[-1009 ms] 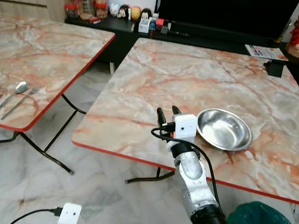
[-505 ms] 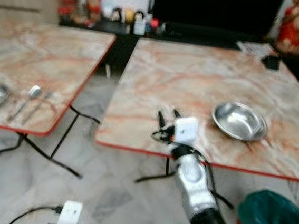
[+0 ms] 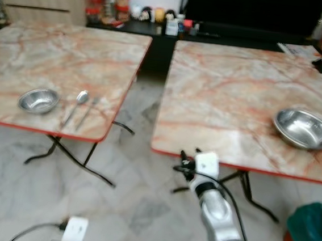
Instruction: Setting the table
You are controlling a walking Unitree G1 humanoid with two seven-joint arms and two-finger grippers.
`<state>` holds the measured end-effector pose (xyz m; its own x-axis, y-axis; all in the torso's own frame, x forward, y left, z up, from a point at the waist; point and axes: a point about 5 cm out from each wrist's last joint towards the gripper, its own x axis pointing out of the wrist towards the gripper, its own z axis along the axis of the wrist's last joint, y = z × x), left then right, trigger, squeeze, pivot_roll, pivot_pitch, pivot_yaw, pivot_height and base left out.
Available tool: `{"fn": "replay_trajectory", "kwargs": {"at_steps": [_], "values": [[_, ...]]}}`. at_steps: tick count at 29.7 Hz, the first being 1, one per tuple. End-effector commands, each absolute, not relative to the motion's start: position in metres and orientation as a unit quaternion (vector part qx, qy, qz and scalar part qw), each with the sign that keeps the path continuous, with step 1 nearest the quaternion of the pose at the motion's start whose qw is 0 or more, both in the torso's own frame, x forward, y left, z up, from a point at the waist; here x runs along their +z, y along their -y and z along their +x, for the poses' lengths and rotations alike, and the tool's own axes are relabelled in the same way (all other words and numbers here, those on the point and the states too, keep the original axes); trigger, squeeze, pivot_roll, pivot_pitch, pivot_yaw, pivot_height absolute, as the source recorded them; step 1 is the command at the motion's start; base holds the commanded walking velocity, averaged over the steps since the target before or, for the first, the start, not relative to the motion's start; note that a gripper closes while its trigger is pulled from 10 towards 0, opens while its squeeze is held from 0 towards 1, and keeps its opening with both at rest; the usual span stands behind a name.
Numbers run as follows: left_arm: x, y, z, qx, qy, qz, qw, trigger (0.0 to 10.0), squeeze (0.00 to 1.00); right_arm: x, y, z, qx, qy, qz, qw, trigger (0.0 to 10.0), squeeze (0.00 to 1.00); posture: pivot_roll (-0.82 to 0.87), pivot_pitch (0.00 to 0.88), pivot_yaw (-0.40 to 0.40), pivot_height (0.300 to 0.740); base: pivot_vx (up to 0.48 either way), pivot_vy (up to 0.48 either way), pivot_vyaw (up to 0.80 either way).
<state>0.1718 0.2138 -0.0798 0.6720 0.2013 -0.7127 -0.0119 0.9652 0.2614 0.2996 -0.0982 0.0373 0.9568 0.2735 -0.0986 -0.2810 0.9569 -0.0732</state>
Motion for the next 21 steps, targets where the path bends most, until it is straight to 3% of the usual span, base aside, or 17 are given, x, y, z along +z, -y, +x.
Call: {"fn": "replay_trajectory", "kwargs": {"at_steps": [1, 13, 21], "values": [[-0.082, -0.205, 0.172, 0.047, -0.404, 0.113, 0.907, 10.0, 0.00, 0.026, 0.115, 0.294, 0.120, -0.064, -0.049, 0.989, 10.0, 0.00, 0.05, 0.012, 0.023, 0.740, 0.000, 0.442, 0.00], [-0.082, -0.206, 0.172, 0.038, -0.403, 0.121, 0.906, 10.0, 0.00, -0.026, 0.148, 0.253, 0.071, -0.197, -0.047, 0.977, 10.0, 0.00, 0.05, 0.000, 0.029, 0.740, 0.000, 0.443, 0.00], [-0.081, -0.206, 0.173, 0.033, -0.404, 0.125, 0.906, 10.0, 0.00, -0.062, 0.176, 0.214, -0.021, -0.337, 0.011, 0.941, 10.0, 0.00, 0.05, 0.000, 0.033, 0.740, 0.000, 0.439, 0.00]]}}
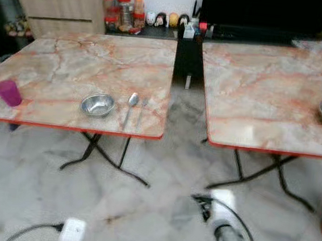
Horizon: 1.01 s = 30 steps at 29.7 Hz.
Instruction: Setting the table
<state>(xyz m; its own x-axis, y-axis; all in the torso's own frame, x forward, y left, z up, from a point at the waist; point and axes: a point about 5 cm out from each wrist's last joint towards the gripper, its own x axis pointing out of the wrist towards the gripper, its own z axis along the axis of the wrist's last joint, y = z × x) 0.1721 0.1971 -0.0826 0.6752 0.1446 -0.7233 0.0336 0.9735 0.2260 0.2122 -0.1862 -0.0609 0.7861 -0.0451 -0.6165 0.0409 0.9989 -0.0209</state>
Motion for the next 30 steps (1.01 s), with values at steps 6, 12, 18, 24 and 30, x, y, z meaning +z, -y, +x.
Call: {"fn": "replay_trajectory", "kwargs": {"at_steps": [6, 12, 18, 24, 30], "values": [[-0.080, -0.207, 0.176, 0.033, -0.401, 0.127, 0.907, 10.0, 0.00, -0.075, 0.184, 0.195, -0.052, -0.387, 0.017, 0.921, 10.0, 0.00, 0.07, 0.000, 0.035, 0.740, 0.000, 0.434, 0.00], [-0.079, -0.208, 0.178, 0.038, -0.399, 0.128, 0.907, 10.0, 0.00, -0.076, 0.183, 0.194, -0.052, -0.396, 0.025, 0.917, 10.0, 0.00, 0.07, 0.000, 0.040, 0.740, 0.000, 0.116, 0.00], [-0.081, -0.205, 0.174, 0.035, -0.405, 0.125, 0.905, 10.0, 0.00, -0.073, 0.176, 0.202, -0.047, -0.388, 0.043, 0.919, 10.0, 0.00, 0.07, 0.000, 0.037, 0.740, 0.000, 0.000, 0.00], [-0.082, -0.203, 0.173, 0.043, -0.408, 0.113, 0.905, 10.0, 0.00, -0.071, 0.175, 0.206, -0.041, -0.385, 0.045, 0.921, 10.0, 0.00, 0.08, 0.005, 0.030, 0.740, 0.000, 0.000, 0.00], [-0.082, -0.204, 0.172, 0.045, -0.412, 0.115, 0.903, 10.0, 0.00, -0.071, 0.177, 0.205, -0.048, -0.388, 0.052, 0.919, 10.0, 0.00, 0.07, 0.007, 0.032, 0.740, 0.000, 0.082, 0.00]]}}
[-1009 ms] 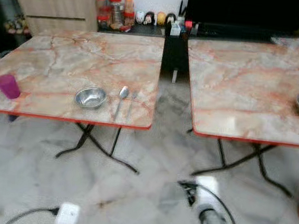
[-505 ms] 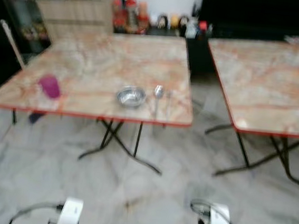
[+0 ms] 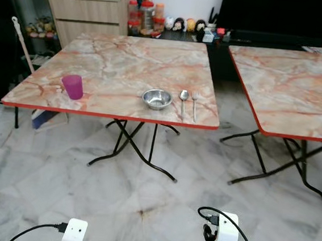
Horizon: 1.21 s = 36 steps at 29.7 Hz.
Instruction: Setting the table
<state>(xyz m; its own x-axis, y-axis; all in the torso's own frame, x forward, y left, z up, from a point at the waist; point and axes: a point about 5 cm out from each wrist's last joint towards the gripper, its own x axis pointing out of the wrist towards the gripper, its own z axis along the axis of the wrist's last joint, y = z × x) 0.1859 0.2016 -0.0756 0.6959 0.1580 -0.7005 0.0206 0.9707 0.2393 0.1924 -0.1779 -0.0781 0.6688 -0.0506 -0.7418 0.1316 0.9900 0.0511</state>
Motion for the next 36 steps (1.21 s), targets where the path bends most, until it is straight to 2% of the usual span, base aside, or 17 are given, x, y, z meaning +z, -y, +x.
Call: {"fn": "replay_trajectory", "kwargs": {"at_steps": [1, 10, 28, 36], "values": [[-0.0824, -0.2042, 0.1723, 0.045, -0.412, 0.115, 0.903, 10.0, 0.00, -0.0713, 0.1773, 0.2051, -0.048, -0.388, 0.052, 0.919, 10.0, 0.00, 0.07, 0.007, 0.032, 0.740, 0.000, 0.247, 0.00], [-0.0813, -0.2070, 0.1736, 0.042, -0.410, 0.122, 0.903, 10.0, 0.00, -0.0721, 0.1736, 0.2044, -0.049, -0.388, 0.064, 0.918, 10.0, 0.00, 0.08, 0.004, 0.052, 0.740, 0.205, 0.256, 0.00], [-0.0799, -0.2122, 0.1734, 0.053, -0.405, 0.123, 0.905, 10.0, 0.00, -0.0727, 0.1718, 0.2033, -0.050, -0.386, 0.072, 0.918, 10.0, 0.00, 0.13, 0.019, 0.037, 0.740, 0.276, 0.254, 0.00], [-0.0798, -0.2099, 0.1746, 0.051, -0.403, 0.119, 0.906, 10.0, 0.00, -0.0742, 0.1729, 0.2006, -0.050, -0.391, 0.071, 0.916, 10.0, 0.00, 0.11, 0.005, 0.039, 0.740, 0.282, 0.000, -0.11]]}}
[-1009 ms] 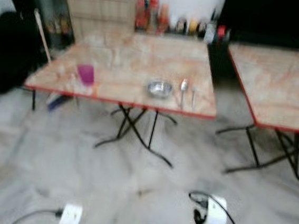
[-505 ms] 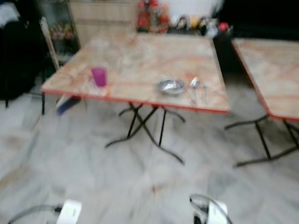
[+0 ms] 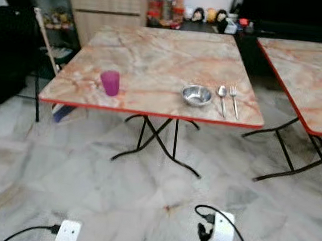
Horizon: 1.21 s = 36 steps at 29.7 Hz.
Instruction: Setting the table
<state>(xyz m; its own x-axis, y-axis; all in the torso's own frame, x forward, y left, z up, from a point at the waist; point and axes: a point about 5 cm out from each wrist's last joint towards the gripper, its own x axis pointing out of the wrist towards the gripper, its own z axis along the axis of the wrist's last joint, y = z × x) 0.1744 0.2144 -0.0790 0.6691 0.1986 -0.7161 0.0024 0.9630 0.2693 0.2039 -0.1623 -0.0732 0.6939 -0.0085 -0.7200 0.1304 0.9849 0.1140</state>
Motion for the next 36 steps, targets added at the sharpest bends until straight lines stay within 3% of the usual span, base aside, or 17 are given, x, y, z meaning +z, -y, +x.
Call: {"fn": "replay_trajectory", "kwargs": {"at_steps": [1, 19, 36], "values": [[-0.0799, -0.2089, 0.1748, 0.048, -0.403, 0.120, 0.906, 10.0, 0.00, -0.0739, 0.1736, 0.2006, -0.051, -0.389, 0.068, 0.917, 10.0, 0.00, 0.11, 0.005, 0.041, 0.740, 0.277, 0.000, 0.00], [-0.0799, -0.2072, 0.1757, 0.032, -0.404, 0.131, 0.905, 10.0, 0.00, -0.0736, 0.1781, 0.2007, -0.060, -0.389, 0.068, 0.917, 10.0, 0.00, 0.09, 0.000, 0.040, 0.740, 0.281, 0.000, -0.11], [-0.0821, -0.2007, 0.1736, 0.024, -0.407, 0.128, 0.904, 10.0, 0.00, -0.0729, 0.1819, 0.1999, -0.052, -0.383, 0.058, 0.920, 10.0, 0.00, 0.07, 0.000, 0.020, 0.740, 0.053, 0.000, 0.00]]}}
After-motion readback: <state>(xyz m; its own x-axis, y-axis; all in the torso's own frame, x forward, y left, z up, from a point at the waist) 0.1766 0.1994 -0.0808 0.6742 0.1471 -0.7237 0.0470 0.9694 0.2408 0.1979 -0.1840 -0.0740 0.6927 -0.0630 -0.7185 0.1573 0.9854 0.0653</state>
